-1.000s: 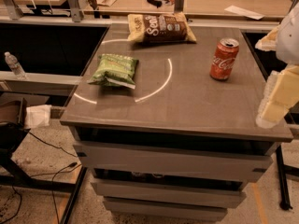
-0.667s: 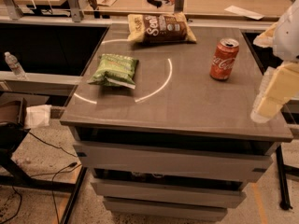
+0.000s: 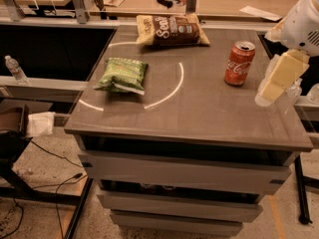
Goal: Move brown chip bag near coke can
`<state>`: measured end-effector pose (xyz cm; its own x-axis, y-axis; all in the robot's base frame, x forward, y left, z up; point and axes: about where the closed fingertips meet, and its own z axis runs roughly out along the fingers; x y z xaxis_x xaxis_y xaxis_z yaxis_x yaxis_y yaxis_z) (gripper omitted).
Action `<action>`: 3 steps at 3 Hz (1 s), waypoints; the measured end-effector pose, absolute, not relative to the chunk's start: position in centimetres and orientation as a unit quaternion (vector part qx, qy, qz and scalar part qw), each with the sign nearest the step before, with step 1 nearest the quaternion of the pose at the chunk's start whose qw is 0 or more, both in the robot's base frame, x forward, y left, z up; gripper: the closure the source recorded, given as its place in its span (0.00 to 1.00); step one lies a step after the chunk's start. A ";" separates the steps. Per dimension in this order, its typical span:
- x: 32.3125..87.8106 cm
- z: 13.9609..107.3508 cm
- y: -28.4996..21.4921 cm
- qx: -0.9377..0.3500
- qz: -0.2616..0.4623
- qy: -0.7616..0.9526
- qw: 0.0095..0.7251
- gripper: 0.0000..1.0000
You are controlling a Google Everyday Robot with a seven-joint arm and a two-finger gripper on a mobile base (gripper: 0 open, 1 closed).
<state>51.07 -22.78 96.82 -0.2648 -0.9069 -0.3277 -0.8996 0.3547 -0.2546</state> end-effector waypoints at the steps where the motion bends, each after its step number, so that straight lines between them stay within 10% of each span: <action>1: 54.6 97.1 -24.6 -0.556 -0.004 0.801 0.221 0.00; 3: 59.2 98.8 -26.7 -0.518 -0.068 0.805 0.282 0.00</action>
Offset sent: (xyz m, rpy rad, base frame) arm 0.0944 -0.0525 0.0294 -0.0018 -0.1763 -0.1920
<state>59.18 -26.68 98.78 -0.3042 -0.8723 -0.3829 -0.7960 0.4536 -0.4009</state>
